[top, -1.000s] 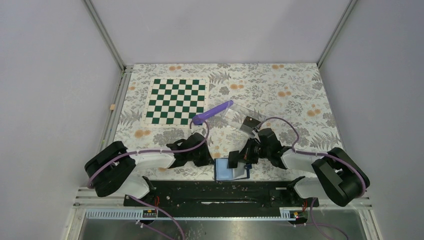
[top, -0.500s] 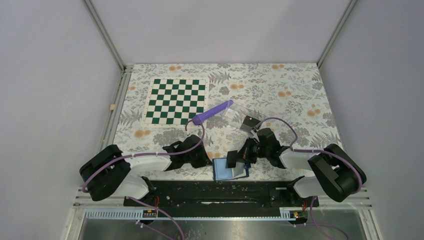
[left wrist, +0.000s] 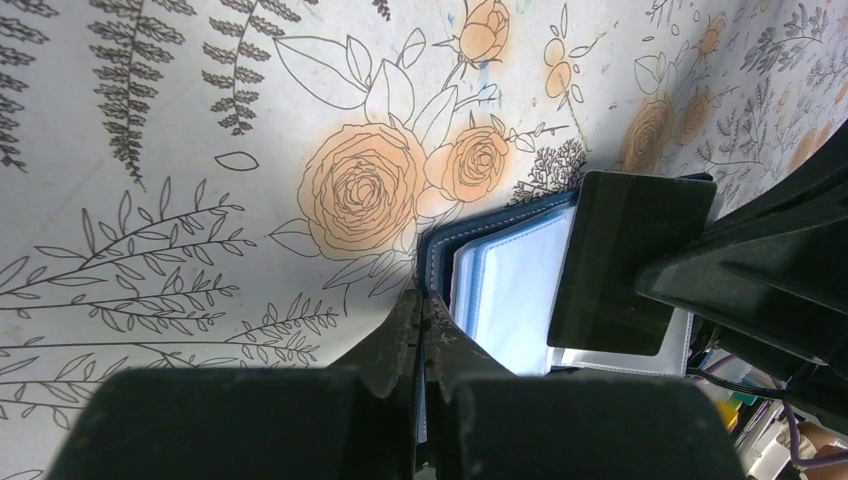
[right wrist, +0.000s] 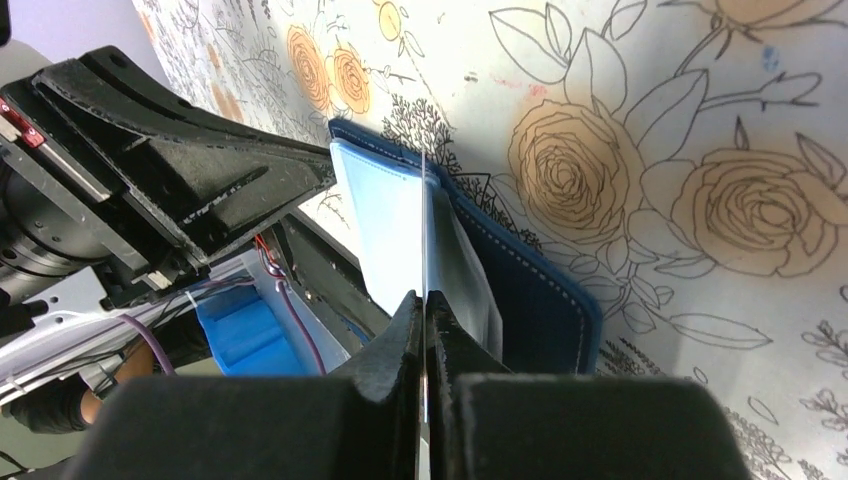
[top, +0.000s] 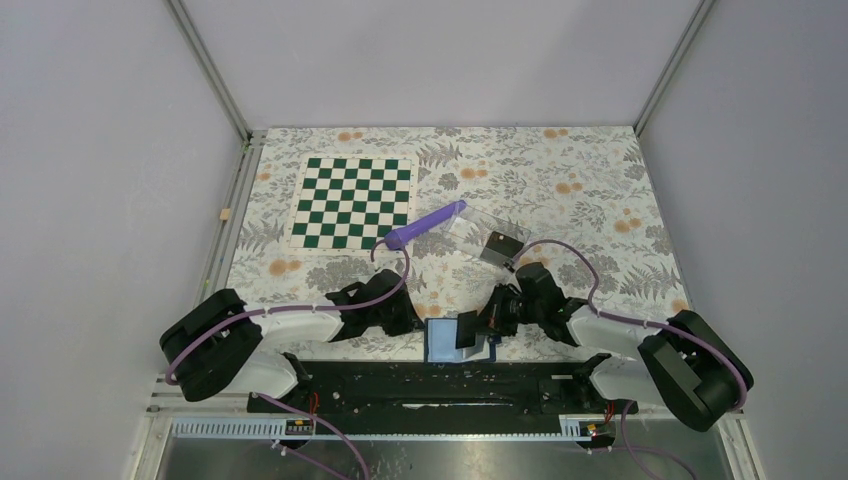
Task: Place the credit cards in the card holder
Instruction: Insert the credit card into the card holder.
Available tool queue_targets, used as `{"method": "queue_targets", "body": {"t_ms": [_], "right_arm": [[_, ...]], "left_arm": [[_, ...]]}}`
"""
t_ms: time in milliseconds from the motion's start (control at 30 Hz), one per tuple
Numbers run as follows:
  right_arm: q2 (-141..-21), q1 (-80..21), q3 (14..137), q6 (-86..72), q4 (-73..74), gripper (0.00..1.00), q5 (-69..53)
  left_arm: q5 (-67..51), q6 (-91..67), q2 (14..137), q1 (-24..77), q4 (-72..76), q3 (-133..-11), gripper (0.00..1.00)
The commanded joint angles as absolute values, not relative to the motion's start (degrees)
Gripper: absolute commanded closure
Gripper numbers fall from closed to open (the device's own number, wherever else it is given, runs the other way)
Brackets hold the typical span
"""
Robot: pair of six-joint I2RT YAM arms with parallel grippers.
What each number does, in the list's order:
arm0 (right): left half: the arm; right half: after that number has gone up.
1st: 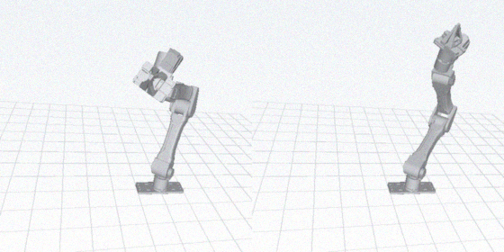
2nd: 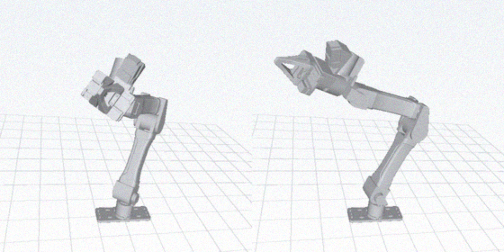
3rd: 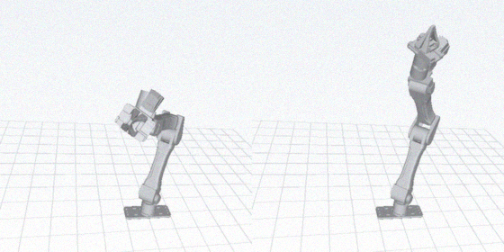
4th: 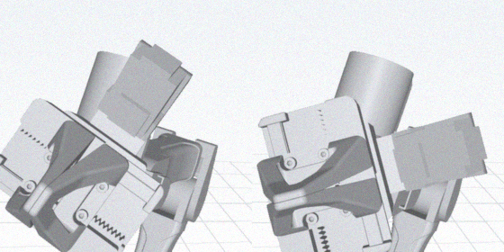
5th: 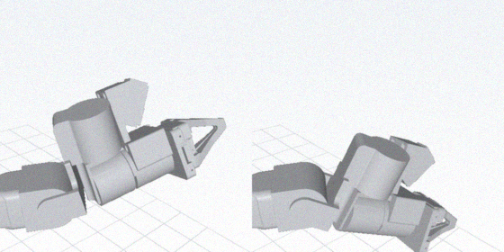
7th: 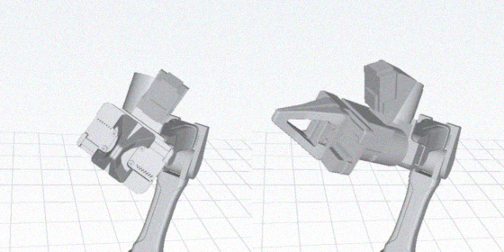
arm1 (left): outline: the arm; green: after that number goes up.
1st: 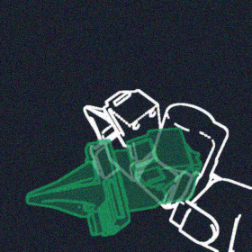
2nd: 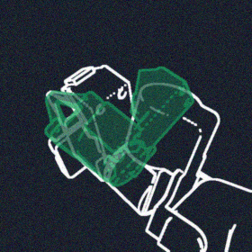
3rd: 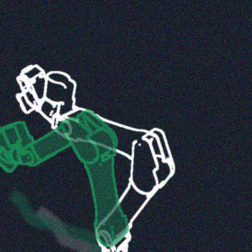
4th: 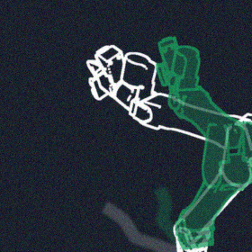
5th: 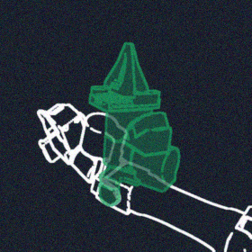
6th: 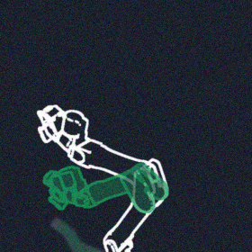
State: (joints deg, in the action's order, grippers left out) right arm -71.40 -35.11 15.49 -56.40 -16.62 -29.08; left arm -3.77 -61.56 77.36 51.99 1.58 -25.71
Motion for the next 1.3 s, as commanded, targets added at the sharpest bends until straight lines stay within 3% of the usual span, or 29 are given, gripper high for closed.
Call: {"method": "queue_targets", "body": {"t_ms": [0,700,1200,1233,1267], "right_arm": [[-68.95,-35.94,15.26,-54.84,-12.1,1.0,-27.29],[-74.69,-38.8,16.4,-55.35,-18.15,1.0,-26.95],[-82.05,-39.02,24.09,-49.1,-19.43,1.0,-25.52],[-82.25,-38.98,24.72,-48.71,-18.75,1.0,-25.29],[-82.39,-39.01,25.28,-48.47,-18.41,1.0,-25.07]], "left_arm": [[-1.69,-59.52,79.43,51.84,-2.99,-23.88,1.0],[-2.81,-59.15,81.07,51.82,-2.14,-24.43,1.0],[1.54,-59.85,70.94,50.22,-7.62,-20.57,1.0],[0.91,-59.24,70.44,50.04,-7.09,-20.37,0.92],[0.44,-58.52,69.93,49.97,-7.2,-20.35,0.77]]}}
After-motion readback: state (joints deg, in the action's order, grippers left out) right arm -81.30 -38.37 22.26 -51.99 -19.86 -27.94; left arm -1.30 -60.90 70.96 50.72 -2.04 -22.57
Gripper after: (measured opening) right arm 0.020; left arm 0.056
